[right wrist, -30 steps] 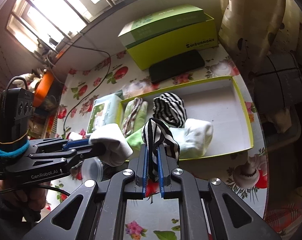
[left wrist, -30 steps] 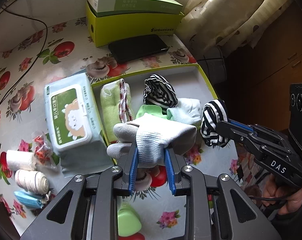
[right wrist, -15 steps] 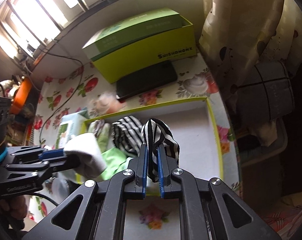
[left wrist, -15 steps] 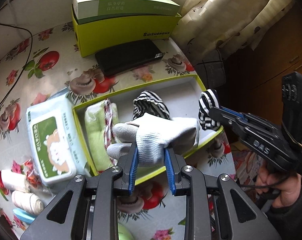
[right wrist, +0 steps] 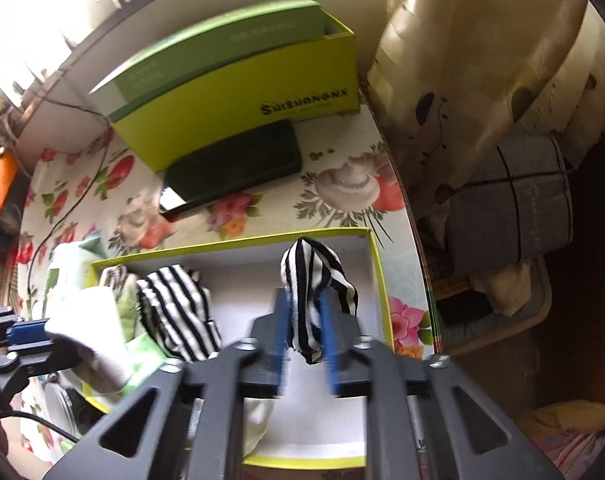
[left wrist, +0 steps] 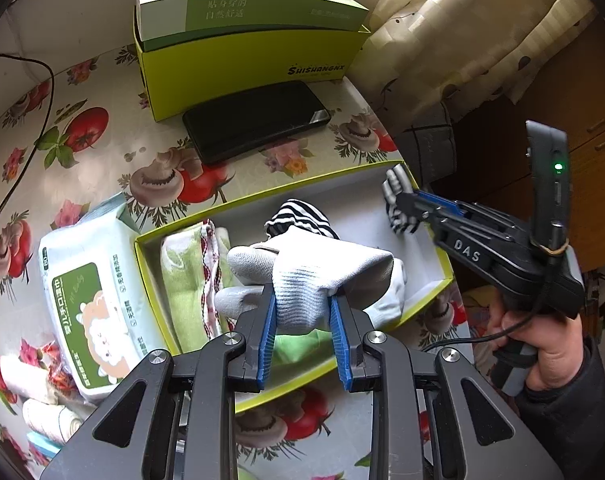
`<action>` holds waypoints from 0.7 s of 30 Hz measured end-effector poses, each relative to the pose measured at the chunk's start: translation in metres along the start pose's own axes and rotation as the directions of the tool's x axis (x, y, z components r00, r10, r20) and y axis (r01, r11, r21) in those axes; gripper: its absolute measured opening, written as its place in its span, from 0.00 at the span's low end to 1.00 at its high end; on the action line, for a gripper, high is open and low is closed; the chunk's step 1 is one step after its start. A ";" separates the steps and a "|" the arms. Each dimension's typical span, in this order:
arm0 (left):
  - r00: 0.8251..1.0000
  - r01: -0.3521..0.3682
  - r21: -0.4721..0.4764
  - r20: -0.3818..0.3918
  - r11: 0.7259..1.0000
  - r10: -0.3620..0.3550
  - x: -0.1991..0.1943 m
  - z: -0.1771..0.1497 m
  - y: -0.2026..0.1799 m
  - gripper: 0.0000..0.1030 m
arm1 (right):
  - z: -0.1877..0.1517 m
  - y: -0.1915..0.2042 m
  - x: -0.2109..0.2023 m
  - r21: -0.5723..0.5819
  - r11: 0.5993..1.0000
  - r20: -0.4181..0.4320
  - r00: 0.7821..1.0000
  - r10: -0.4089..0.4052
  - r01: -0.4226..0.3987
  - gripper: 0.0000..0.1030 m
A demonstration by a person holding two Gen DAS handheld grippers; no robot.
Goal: Organize soft objects
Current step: 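Open right gripper over the tray while left gripper lowers and releases gray glove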
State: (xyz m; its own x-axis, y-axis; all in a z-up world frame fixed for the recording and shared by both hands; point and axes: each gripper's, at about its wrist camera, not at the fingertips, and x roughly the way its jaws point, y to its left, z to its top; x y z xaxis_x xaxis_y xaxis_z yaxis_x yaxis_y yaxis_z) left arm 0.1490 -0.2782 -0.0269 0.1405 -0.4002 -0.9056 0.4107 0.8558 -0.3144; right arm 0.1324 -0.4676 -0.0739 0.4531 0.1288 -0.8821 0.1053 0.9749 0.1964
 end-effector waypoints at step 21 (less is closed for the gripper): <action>1.000 0.004 0.145 -0.008 0.989 -0.003 0.040 0.049 -0.047 0.26 | -0.051 -0.023 -0.050 0.142 0.988 0.055 0.997 0.045 -0.052 0.41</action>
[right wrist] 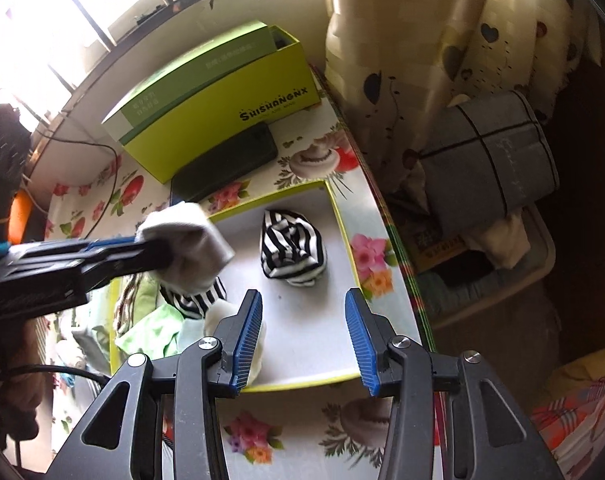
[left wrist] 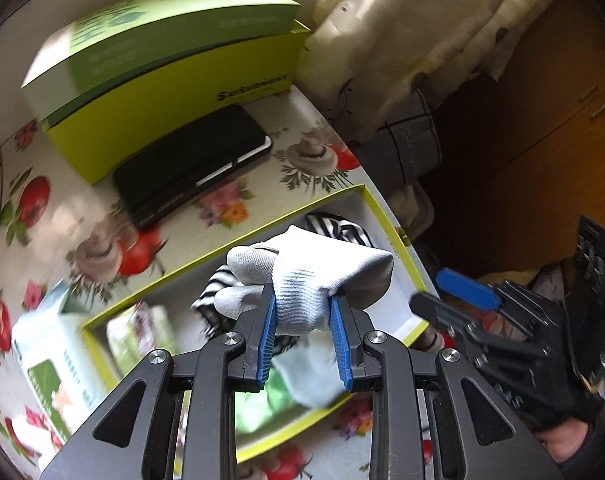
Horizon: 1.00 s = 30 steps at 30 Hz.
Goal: Organize soft objects
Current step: 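Open right gripper over the tray while left gripper lowers and releases gray glove, then withdraw both open grippers from the tray back over the table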
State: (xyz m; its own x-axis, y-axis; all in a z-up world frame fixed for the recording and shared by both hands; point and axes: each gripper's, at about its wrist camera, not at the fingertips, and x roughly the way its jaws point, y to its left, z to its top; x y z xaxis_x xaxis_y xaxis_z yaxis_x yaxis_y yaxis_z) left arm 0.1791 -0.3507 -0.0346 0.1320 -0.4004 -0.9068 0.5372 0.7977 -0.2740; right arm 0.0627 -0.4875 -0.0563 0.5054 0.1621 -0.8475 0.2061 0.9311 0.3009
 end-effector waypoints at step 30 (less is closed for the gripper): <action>0.997 -0.044 -0.034 0.066 0.998 0.046 -0.050 -0.038 0.008 0.40 | -0.025 0.045 -0.037 -0.059 0.998 -0.009 0.999 0.037 -0.038 0.50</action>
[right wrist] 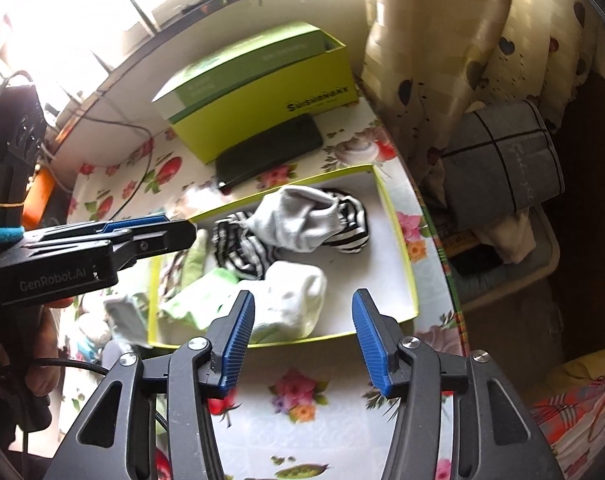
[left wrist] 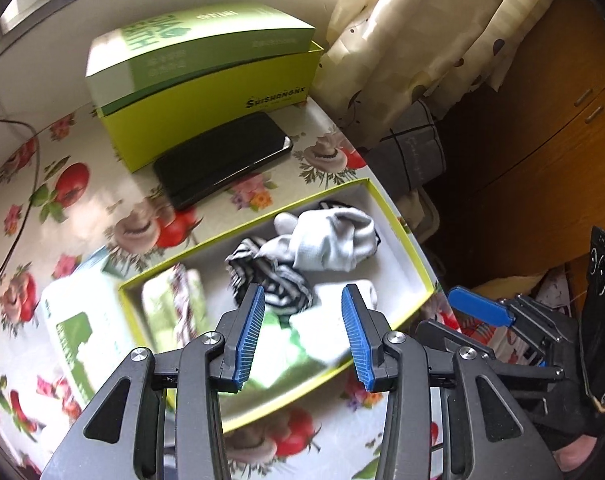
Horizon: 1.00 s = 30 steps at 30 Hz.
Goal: Organize soft objects
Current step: 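Withdraw both open grippers from the tray back over the table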
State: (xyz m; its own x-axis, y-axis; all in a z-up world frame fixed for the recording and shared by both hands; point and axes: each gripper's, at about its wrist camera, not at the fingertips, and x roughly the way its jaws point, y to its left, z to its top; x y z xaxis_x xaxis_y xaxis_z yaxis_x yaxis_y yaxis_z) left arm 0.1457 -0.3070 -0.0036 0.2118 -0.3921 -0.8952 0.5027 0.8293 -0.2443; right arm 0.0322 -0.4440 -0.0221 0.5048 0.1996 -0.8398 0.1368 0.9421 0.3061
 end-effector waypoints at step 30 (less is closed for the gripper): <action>0.990 -0.108 -0.165 0.077 0.980 0.122 -0.087 -0.108 0.079 0.40 | -0.030 0.129 -0.007 -0.215 0.972 -0.089 0.993 0.080 -0.098 0.57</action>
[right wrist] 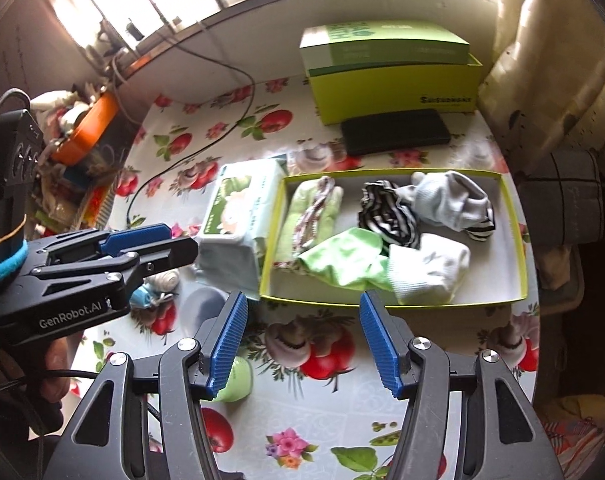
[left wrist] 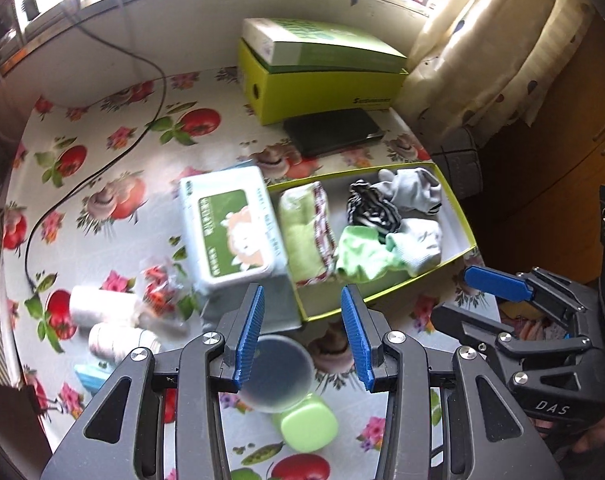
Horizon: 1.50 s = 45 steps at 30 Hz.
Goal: Organize soft objects
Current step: 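Withdraw both open grippers from the tray back over the table, then move left gripper to the blue face mask while right gripper approaches the red-white plastic bag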
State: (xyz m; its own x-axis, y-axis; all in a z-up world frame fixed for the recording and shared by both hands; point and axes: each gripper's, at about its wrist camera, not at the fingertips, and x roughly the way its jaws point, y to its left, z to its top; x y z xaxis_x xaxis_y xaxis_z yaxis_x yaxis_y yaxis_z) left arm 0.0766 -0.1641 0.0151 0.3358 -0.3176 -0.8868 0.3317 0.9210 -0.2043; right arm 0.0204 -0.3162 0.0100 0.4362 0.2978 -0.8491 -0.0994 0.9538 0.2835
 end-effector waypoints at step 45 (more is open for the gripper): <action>0.996 -0.086 -0.162 0.016 0.983 0.090 -0.041 -0.064 0.083 0.40 | -0.005 0.092 0.013 -0.156 0.985 -0.081 0.995 0.065 -0.077 0.57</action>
State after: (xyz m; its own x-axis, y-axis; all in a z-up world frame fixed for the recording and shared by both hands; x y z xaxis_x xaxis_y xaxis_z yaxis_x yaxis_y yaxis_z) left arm 0.0338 -0.0605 0.0085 0.3784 -0.2371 -0.8948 0.1545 0.9693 -0.1915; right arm 0.0130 -0.2238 0.0227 0.3548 0.3613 -0.8623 -0.2711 0.9225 0.2749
